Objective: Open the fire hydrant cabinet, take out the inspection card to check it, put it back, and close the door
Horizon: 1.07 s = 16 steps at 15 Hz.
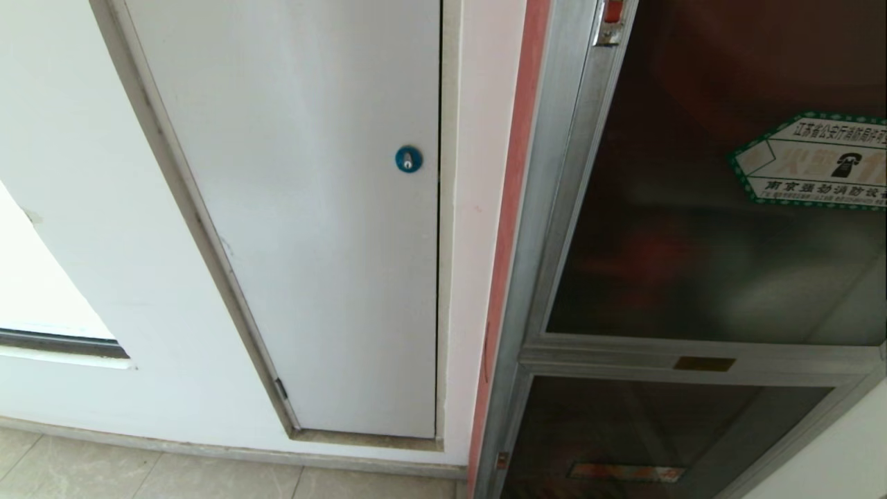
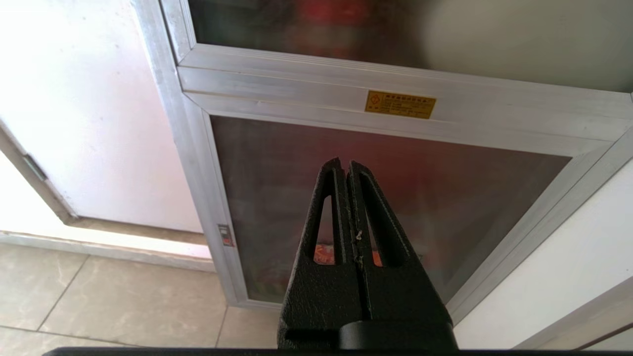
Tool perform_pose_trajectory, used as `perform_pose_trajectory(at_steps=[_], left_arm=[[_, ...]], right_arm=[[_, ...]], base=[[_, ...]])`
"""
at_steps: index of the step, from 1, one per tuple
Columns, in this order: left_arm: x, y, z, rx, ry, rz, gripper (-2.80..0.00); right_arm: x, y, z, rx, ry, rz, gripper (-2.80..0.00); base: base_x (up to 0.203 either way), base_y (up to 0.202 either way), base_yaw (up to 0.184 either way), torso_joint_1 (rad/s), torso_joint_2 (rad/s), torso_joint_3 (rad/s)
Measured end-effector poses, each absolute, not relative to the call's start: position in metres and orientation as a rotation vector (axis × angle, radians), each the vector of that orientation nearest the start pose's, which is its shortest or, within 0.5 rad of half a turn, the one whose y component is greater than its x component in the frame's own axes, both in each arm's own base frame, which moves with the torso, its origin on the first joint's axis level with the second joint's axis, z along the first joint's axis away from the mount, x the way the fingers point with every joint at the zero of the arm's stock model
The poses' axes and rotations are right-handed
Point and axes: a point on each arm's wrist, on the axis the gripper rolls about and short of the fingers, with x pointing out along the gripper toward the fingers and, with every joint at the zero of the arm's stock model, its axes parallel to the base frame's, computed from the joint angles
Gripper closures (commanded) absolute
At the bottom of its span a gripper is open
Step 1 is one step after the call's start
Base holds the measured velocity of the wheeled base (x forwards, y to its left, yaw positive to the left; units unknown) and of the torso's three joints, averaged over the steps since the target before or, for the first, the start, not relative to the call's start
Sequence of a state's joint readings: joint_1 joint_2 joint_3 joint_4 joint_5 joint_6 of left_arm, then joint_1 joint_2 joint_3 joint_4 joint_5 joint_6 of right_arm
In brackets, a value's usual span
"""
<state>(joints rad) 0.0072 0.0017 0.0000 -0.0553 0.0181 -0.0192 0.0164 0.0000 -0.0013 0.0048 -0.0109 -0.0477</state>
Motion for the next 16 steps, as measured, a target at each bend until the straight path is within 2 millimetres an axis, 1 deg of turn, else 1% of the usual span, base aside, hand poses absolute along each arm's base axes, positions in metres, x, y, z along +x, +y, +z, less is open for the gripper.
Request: perform_pose_trajectory(at_steps=[5,16], left_arm=[[-0.0228,0.0002,0.0812,-0.019,-0.054,0.024,0.0],[-0.0228,0.0002,0.0812,-0.02,-0.054,0.025,0.0]], right_arm=[[-0.023,-0.0006,0.0758,0.004,0.003,0.006,0.0],[-0.023,-0.0006,0.0758,0.007,0.002,0.004,0.0]], base=[[0.0,0.0,0.0,0.0,0.0,0.0],[0.0,0.0,0.0,0.0,0.0,0.0]])
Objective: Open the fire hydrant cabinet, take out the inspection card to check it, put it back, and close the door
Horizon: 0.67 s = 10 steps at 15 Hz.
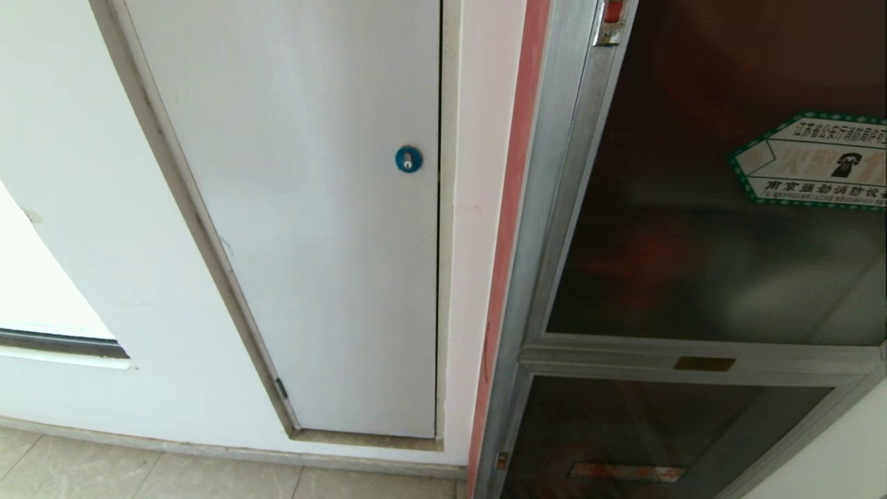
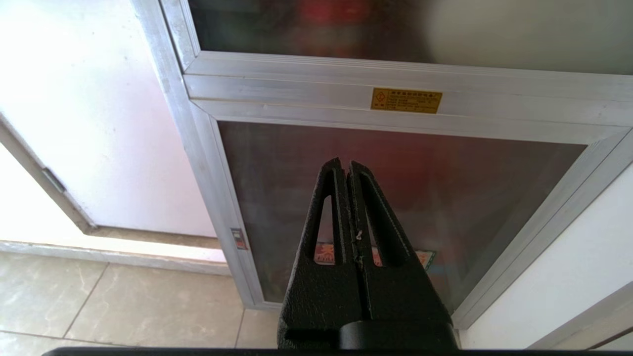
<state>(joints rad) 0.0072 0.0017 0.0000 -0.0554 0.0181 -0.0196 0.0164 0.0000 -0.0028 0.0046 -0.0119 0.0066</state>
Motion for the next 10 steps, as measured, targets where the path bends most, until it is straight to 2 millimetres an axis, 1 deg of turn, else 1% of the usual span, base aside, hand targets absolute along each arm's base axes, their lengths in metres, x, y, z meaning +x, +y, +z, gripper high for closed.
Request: perform_pose_trajectory(at_steps=[10], left_arm=[[-0.0228,0.0002,0.0812,-0.019,-0.054,0.025,0.0]], right_arm=[[-0.023,-0.0007,0.0758,0.008,0.002,0.004,0.0]], base=[[0.0,0.0,0.0,0.0,0.0,0.0]])
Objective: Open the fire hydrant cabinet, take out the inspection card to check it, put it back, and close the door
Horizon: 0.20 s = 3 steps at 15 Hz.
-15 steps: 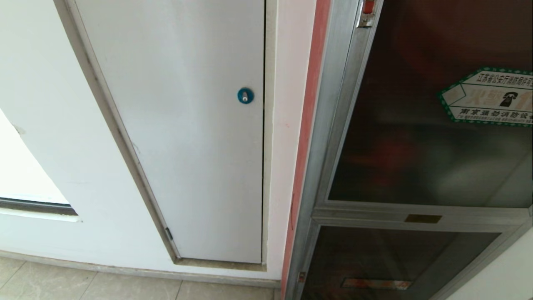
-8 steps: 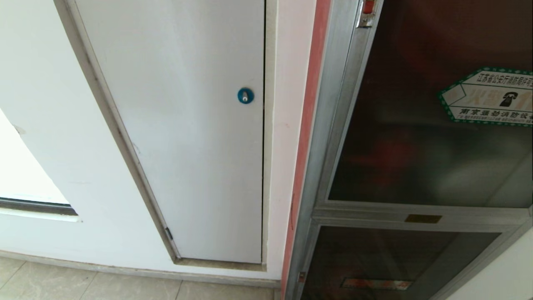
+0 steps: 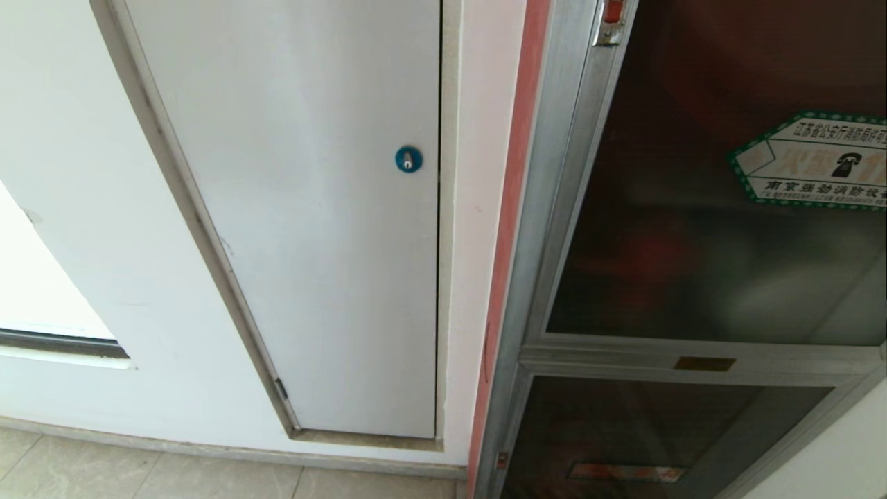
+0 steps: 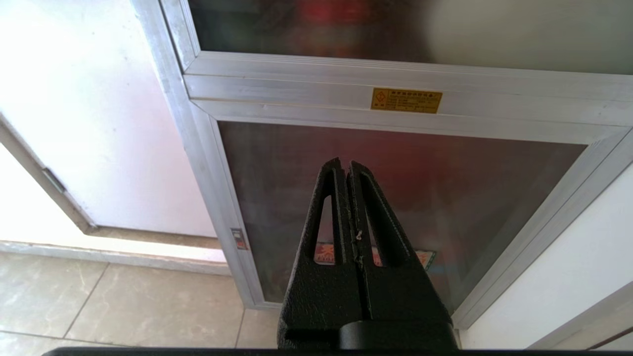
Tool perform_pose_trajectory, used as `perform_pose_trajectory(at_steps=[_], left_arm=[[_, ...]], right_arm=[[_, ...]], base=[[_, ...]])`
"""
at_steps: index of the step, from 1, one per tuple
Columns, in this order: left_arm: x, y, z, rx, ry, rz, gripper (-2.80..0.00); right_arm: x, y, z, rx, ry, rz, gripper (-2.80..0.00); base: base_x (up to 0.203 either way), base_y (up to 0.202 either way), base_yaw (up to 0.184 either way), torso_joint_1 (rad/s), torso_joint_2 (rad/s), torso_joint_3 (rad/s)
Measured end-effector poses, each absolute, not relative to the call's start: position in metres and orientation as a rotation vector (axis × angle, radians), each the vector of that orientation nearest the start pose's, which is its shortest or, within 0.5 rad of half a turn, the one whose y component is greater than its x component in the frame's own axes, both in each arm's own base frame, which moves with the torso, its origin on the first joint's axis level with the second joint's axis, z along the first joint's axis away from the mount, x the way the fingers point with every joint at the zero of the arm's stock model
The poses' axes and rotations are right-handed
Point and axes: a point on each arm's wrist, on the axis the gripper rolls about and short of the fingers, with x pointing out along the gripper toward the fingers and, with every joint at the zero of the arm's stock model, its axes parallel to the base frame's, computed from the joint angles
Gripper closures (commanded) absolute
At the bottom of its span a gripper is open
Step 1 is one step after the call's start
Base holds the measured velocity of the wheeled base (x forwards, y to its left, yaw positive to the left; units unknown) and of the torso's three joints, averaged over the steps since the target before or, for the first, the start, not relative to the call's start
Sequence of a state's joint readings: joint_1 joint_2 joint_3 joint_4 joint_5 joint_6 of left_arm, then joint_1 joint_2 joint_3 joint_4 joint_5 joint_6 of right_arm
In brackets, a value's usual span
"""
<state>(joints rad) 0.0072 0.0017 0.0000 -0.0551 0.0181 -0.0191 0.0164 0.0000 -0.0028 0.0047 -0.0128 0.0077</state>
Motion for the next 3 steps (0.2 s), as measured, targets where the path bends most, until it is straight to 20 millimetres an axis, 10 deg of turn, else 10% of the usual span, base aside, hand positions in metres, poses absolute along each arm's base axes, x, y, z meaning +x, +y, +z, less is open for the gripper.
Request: perform_pose_trajectory(at_steps=[3], left_arm=[[-0.0228,0.0002,0.0812,-0.02,-0.054,0.025,0.0]], right_arm=[[-0.023,-0.0007,0.0756,0.008,0.002,0.004,0.0]], base=[[0.0,0.0,0.0,0.0,0.0,0.0]])
